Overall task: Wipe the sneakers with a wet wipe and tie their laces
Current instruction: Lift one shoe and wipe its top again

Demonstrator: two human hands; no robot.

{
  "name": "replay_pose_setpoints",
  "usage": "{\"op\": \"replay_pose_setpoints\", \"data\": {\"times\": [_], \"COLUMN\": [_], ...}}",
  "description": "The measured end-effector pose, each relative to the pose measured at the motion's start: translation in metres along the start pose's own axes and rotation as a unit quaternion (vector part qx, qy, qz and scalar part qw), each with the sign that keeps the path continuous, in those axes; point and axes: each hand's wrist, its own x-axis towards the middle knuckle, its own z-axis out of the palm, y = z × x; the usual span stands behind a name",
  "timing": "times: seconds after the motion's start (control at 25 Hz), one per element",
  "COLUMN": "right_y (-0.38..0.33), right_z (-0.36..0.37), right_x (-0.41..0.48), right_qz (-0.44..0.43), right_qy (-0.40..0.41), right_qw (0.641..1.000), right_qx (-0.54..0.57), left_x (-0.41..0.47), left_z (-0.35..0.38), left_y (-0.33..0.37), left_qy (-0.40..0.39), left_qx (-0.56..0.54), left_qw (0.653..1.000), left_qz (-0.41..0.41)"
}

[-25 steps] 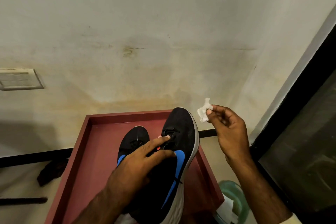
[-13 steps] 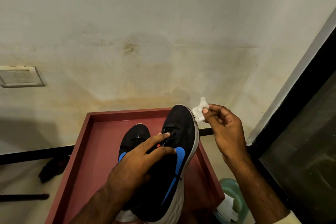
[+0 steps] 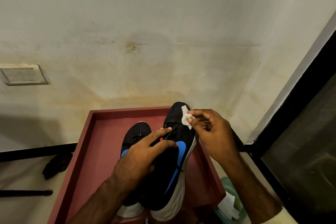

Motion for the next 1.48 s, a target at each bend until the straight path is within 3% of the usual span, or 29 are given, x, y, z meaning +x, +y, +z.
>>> {"op": "replay_pose_setpoints", "data": {"times": [0.12, 0.28, 0.48, 0.56, 0.64, 0.76, 0.92, 1.04, 1.16, 1.32, 1.48], "right_y": [0.002, 0.003, -0.004, -0.003, 0.001, 0.006, 0.003, 0.003, 0.005, 0.012, 0.010], "right_z": [0.004, 0.004, -0.014, -0.021, -0.024, -0.023, -0.009, -0.001, -0.009, -0.024, -0.029], "right_x": [0.003, 0.016, -0.008, -0.006, 0.002, 0.008, 0.002, 0.002, 0.000, 0.005, 0.010], "right_qz": [-0.078, -0.084, -0.022, 0.013, 0.042, 0.059, -0.017, -0.075, -0.046, 0.027, 0.094], "right_qy": [-0.024, 0.028, -0.166, -0.111, 0.009, 0.103, 0.083, 0.009, -0.065, 0.064, 0.138], "right_qw": [0.990, 0.984, 0.981, 0.993, 0.999, 0.992, 0.996, 0.987, 0.977, 0.988, 0.986], "right_qx": [-0.119, -0.158, -0.099, -0.029, 0.030, 0.041, -0.040, -0.142, -0.196, -0.140, -0.001], "left_x": [0.000, -0.002, -0.003, -0.004, -0.003, -0.001, -0.001, -0.001, -0.001, -0.001, -0.001], "left_z": [0.001, 0.001, -0.003, -0.004, -0.005, -0.007, -0.006, -0.002, 0.001, 0.003, 0.002], "left_y": [0.001, 0.004, -0.009, -0.012, -0.011, -0.005, 0.001, 0.001, 0.000, -0.005, -0.007], "left_qy": [-0.005, -0.017, -0.005, 0.003, 0.015, 0.021, 0.003, 0.006, 0.006, 0.027, 0.070], "left_qx": [0.010, 0.033, 0.017, 0.010, 0.004, 0.014, 0.070, 0.079, 0.076, 0.036, -0.011], "left_qw": [1.000, 0.999, 1.000, 1.000, 1.000, 1.000, 0.997, 0.997, 0.997, 0.999, 0.997], "left_qz": [0.008, 0.037, -0.008, -0.006, -0.004, -0.001, 0.018, 0.020, 0.002, -0.015, -0.004]}}
